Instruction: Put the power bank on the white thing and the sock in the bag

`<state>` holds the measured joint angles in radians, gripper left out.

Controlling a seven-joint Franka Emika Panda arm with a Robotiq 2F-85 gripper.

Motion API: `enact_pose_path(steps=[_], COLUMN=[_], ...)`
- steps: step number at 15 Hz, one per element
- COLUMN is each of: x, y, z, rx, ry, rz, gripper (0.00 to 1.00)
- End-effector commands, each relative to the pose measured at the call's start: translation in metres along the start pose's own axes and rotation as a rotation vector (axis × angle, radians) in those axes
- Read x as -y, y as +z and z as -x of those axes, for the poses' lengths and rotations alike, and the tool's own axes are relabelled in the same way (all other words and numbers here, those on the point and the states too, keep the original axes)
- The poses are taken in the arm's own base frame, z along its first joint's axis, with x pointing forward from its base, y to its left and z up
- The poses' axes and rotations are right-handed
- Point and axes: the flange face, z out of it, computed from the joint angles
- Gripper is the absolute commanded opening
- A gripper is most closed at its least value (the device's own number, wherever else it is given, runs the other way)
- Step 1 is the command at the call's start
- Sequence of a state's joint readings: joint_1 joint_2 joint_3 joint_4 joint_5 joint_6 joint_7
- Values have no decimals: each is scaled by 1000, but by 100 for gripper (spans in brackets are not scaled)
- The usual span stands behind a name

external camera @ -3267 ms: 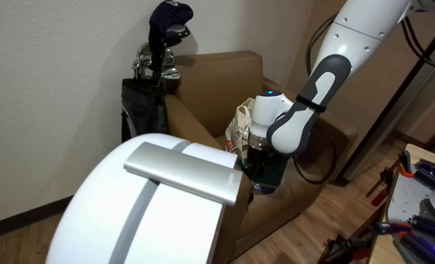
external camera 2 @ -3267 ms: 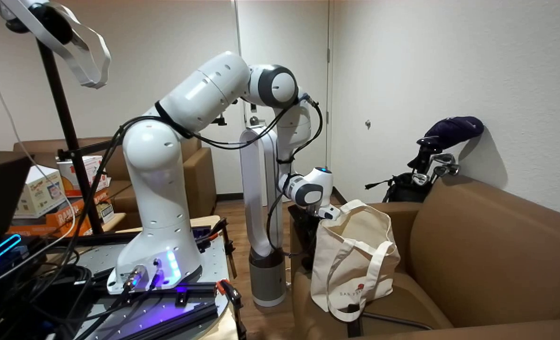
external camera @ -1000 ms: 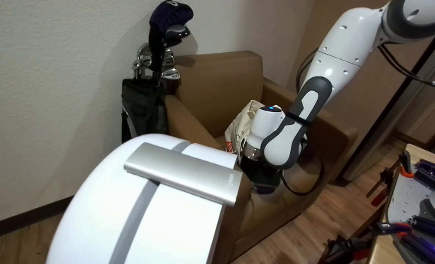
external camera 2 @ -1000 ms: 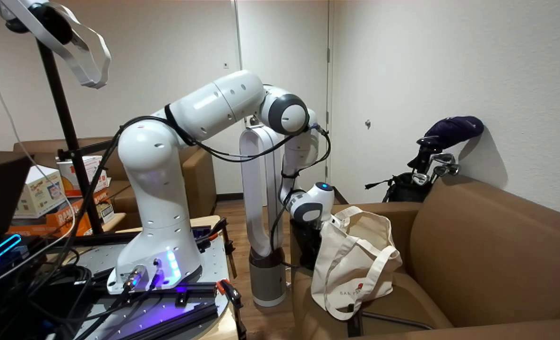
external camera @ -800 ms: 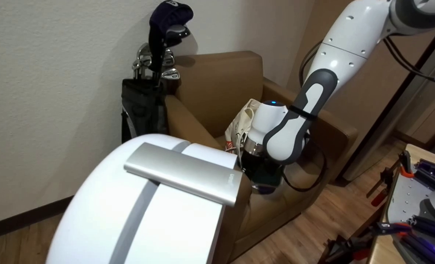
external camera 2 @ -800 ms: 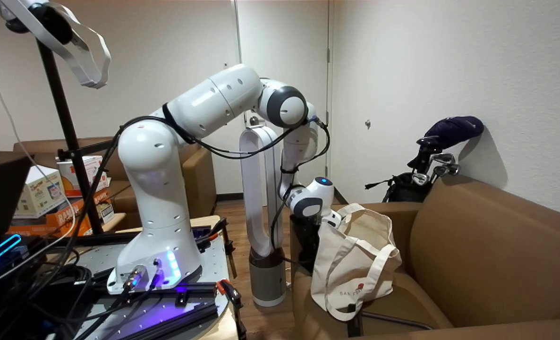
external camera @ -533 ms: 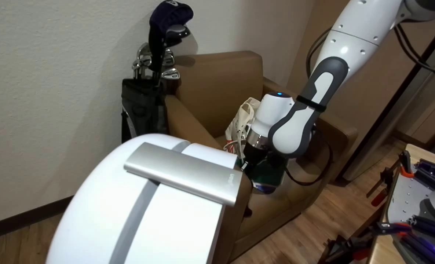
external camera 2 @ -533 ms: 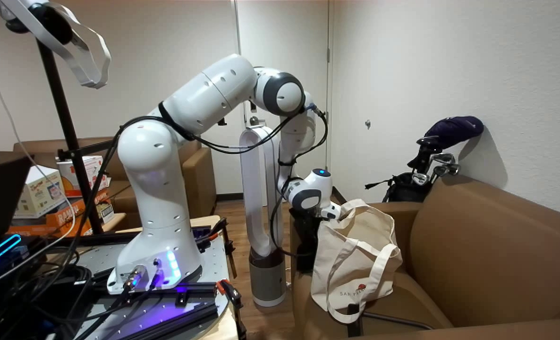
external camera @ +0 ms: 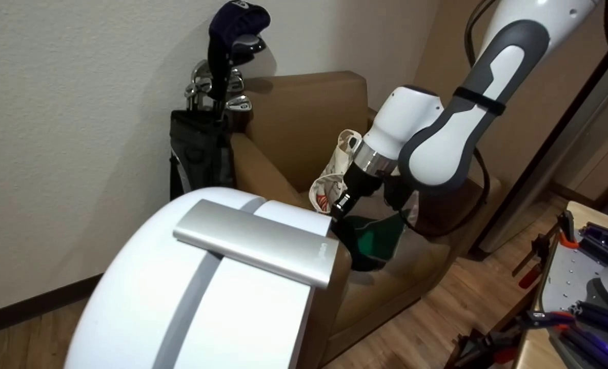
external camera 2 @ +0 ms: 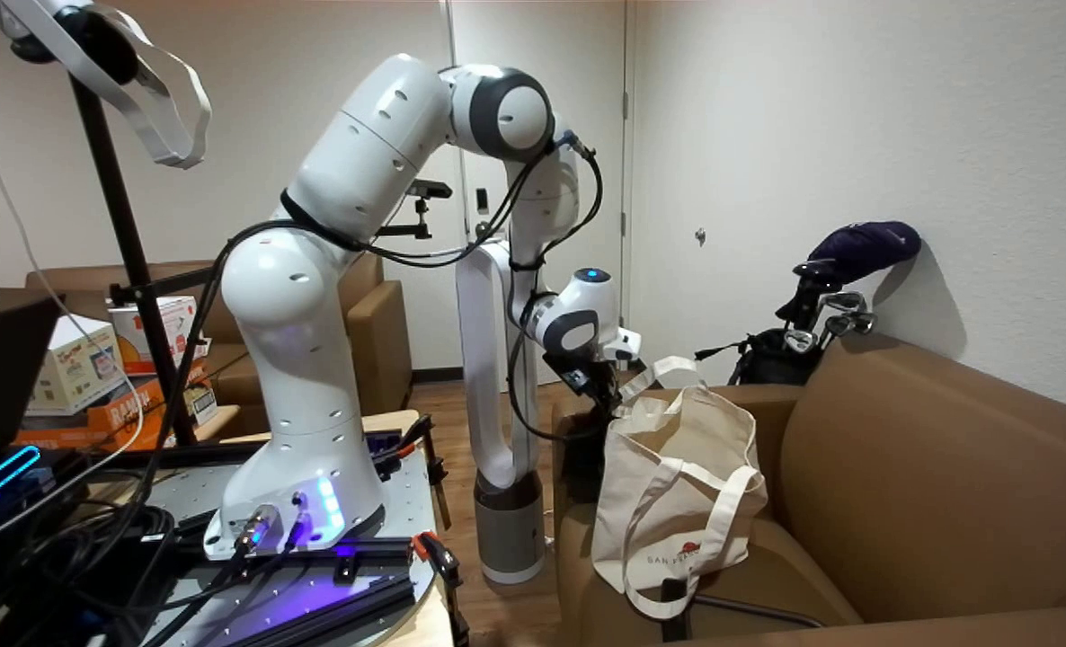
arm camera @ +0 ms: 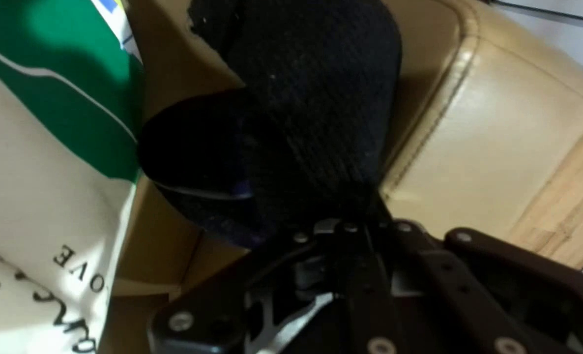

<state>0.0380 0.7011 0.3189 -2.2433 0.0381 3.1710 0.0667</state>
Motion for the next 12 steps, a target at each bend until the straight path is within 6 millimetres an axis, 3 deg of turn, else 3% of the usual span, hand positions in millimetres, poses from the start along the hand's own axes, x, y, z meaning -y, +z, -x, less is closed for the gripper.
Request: enact_pose_path(steps=[1,9,12], x=[22,95,103], y=[-65,-174,-213], z=[-5,-25,-34], rx=[-108,-294,-394], ry=[2,-81,-58], rz=[-9,-48,-41], gripper=[7,6,7])
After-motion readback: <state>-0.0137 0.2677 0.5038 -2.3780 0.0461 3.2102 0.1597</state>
